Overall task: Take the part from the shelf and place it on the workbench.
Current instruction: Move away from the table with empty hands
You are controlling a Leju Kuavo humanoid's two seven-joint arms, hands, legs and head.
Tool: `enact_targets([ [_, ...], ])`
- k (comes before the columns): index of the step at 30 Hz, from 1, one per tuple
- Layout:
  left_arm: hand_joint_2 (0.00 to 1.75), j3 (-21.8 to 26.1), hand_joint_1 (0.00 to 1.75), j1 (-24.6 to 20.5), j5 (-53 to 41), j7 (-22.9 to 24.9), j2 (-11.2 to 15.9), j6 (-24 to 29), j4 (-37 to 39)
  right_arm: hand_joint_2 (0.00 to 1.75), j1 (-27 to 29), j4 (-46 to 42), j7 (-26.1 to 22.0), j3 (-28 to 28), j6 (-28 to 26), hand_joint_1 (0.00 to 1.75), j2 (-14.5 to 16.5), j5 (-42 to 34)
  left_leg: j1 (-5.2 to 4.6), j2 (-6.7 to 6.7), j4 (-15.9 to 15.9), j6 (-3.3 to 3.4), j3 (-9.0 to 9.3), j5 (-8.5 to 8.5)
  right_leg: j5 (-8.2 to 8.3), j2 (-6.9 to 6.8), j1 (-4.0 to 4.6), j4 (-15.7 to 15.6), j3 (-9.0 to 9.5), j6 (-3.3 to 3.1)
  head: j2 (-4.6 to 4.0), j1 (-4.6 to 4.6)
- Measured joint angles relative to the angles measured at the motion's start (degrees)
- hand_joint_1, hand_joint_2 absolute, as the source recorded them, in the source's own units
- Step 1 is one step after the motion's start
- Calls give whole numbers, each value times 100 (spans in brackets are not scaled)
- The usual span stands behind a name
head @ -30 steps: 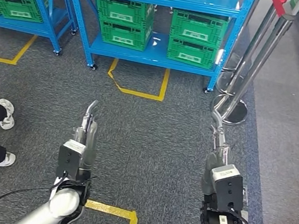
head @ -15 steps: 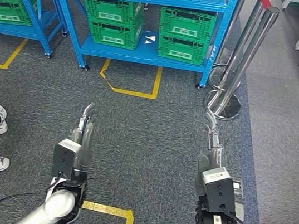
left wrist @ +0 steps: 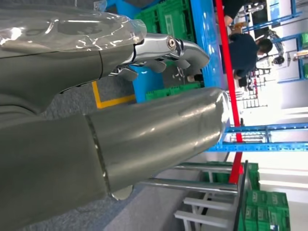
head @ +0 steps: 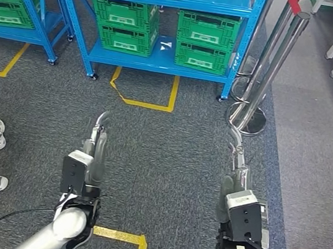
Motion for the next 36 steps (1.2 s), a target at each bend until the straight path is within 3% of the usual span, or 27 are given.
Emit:
enact_targets([
  [2, 0, 0, 0, -2, -1, 10, 2, 24, -2, 0, 1, -4, 17, 1, 25, 0, 1, 2, 41, -15, 123, -114, 9, -115, 355, 38, -72, -754, 355, 108, -1, 51],
  [3, 0, 0, 0, -5, -3, 20, 4, 42, -4, 0, 5, -11, 22, 3, 45, 0, 1, 1, 45, -24, 198, -171, -12, -165, 427, 75, -88, -1011, 492, 104, -1, 79],
  [4, 0, 0, 0, -7, -6, 29, 8, 58, -10, 0, 14, -18, 26, 5, 69, 0, 1, 1, 43, -33, 255, -219, -39, -196, 423, 108, -88, -1128, 557, 70, -1, 81],
  [6, 0, 0, 0, -2, -10, 43, 11, 76, -21, 0, 31, -30, 29, 8, 97, 0, 0, 1, 52, -53, 286, -277, -70, -207, 368, 128, -55, -1097, 567, -72, 0, 33],
  [8, 0, 0, 0, -3, -11, 45, 13, 80, -33, 0, 34, -46, 28, 8, 111, 0, 3, 1, 65, 41, 394, -310, -101, -267, 343, 102, -39, -1093, 596, -168, 0, -46],
  [10, 0, 0, 0, -22, -14, 46, 14, 83, -45, 0, 34, -64, 27, 8, 118, 0, 7, 1, 49, 209, 948, -317, -393, -477, 309, 55, -27, -1107, 644, -250, 0, -140],
  [12, 0, 0, 0, -22, -13, 47, 18, 84, -50, 0, 43, -66, 28, 9, 120, 0, 7, 2, 25, 277, 1785, -294, -931, -714, 266, 4, 11, -1107, 676, -308, -1, -225],
  [13, 0, 0, 0, -13, -10, 48, 21, 86, -50, 0, 50, -66, 28, 9, 121, 0, 7, 2, 13, 281, 2067, -271, -1153, -733, 242, -16, 34, -1107, 699, -331, -1, -254],
  [14, 0, 0, 0, -6, -7, 49, 24, 89, -50, 0, 54, -66, 27, 9, 121, 0, 7, 2, -3, 282, 2126, -235, -1263, -635, 215, -30, 58, -1107, 731, -346, -1, -273],
  [15, 0, 0, 0, -3, -3, 50, 27, 92, -50, 0, 56, -66, 27, 9, 121, 0, 7, 2, -28, 283, 1952, -186, -1253, -432, 184, -40, 80, -1108, 773, -355, -1, -293],
  [17, 0, 0, 0, -5, 6, 48, 28, 95, -51, 0, 54, -66, 23, 8, 117, 0, 7, 2, -106, 305, 1180, -45, -976, 57, 114, -54, 111, -1116, 860, -359, -1, -326],
  [19, 0, 0, 0, -13, 18, 41, 28, 97, -58, 0, 54, -71, 23, 5, 103, 0, 7, 1, -185, 338, 595, 42, -736, 236, 58, -61, 127, -1136, 893, -330, -1, -337],
  [22, 0, -1, 0, -13, 26, 31, 27, 101, -80, 0, 71, -92, 37, -1, 69, 0, 7, 5, -206, 317, 364, 82, -597, 143, 77, -77, 109, -1092, 926, -213, 0, -350],
  [24, 0, -2, 0, -17, 27, 23, 23, 102, -86, 0, 73, -104, 46, -7, 60, 0, 5, 10, -173, 300, 284, 124, -447, 108, -29, -75, 107, -855, 870, -160, -1, -319],
  [27, 0, -4, 0, -14, 31, 17, 16, 102, -87, 0, 84, -110, 59, -9, 61, 0, 4, 11, -167, 292, 264, 159, -306, 38, -455, -59, 98, 158, 326, -114, -1, -195],
  [28, 0, -4, 0, -6, 33, 17, 16, 102, -87, 0, 92, -110, 62, -9, 62, 0, 4, 11, -167, 287, 265, 158, -269, 5, -524, -59, 93, 430, 127, -91, -2, -160],
  [29, 0, -4, 0, 0, 35, 17, 16, 102, -87, 0, 98, -110, 62, -8, 64, 0, 4, 11, -166, 280, 267, 150, -226, -31, -490, -60, 87, 515, 8, -65, -1, -138],
  [30, 0, -4, 0, 3, 37, 17, 16, 103, -87, 0, 99, -110, 63, -8, 66, 0, 4, 11, -162, 271, 268, 137, -172, -70, -338, -61, 78, 383, -6, -46, -1, -113],
  [32, 0, -4, 0, 4, 38, 17, 16, 103, -87, 0, 99, -109, 63, -8, 69, 0, 4, 11, -152, 254, 275, 93, -50, -165, 197, -52, 56, -331, 196, -26, -1, -55],
  [33, 0, -4, 0, 3, 38, 15, 16, 103, -86, 0, 97, -107, 63, -9, 70, 0, 4, 10, -151, 241, 289, 64, -11, -206, 333, -47, 62, -691, 288, -31, -1, -32],
  [34, 0, -5, 0, 1, 38, 11, 15, 105, -86, 0, 95, -105, 61, -9, 75, 0, 4, 9, -154, 231, 307, 28, 0, -243, 413, -46, 74, -942, 374, -69, -1, -9],
  [36, 0, -6, 0, 6, 36, 4, 15, 109, -87, 0, 100, -103, 56, -10, 88, 0, 2, 7, -170, 215, 346, -40, 3, -284, 364, -54, 99, -1102, 423, -186, 0, -5],
])
